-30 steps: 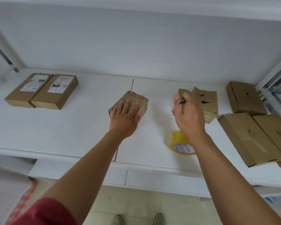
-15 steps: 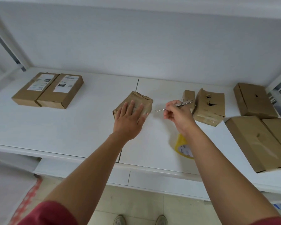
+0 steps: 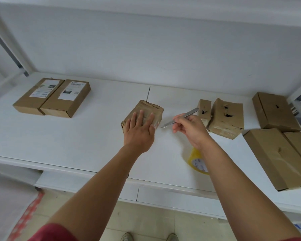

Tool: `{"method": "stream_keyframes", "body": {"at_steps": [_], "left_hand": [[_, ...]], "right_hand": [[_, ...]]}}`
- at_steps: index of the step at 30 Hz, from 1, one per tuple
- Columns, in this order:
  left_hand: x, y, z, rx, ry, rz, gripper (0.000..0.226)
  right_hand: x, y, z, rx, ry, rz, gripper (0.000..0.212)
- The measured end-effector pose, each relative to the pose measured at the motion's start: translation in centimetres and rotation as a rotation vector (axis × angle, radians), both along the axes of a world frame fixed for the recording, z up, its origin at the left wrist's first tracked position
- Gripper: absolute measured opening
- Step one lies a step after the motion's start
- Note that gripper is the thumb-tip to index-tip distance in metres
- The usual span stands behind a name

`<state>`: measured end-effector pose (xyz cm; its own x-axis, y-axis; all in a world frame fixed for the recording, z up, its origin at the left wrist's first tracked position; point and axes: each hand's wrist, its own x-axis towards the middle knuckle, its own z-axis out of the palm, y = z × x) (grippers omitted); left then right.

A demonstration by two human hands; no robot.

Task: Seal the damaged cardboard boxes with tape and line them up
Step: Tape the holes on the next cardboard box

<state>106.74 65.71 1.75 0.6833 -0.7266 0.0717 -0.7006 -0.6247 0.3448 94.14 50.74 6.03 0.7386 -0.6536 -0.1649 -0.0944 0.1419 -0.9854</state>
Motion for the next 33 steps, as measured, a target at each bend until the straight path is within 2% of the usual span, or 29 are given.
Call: {"method": "stream_keyframes", "body": {"at_steps": [4, 18, 22, 33], "left_hand": [[0.53, 0.28, 0.03, 0.0, 0.014, -0.024, 0.051], [0.17, 0.54, 0.37, 0.032, -0.055, -0.032, 0.052], [0.16, 0.46, 0.43, 0.016, -0.018, -0.027, 0.052], [0.25, 0.28, 0.2, 0.006, 0.02, -0.014, 0.052]], "right_hand": [[0.48, 0.29, -0.07, -0.04, 0.06, -0.004, 0.012], [0.15, 0.66, -0.05, -0.106, 0.03, 0.05, 0.011], [0.21, 0.73, -0.15, -0.125, 0.013, 0.032, 0.013], [-0.05, 0.34, 0.28, -0.103, -0.029, -0.191, 0.015]]}}
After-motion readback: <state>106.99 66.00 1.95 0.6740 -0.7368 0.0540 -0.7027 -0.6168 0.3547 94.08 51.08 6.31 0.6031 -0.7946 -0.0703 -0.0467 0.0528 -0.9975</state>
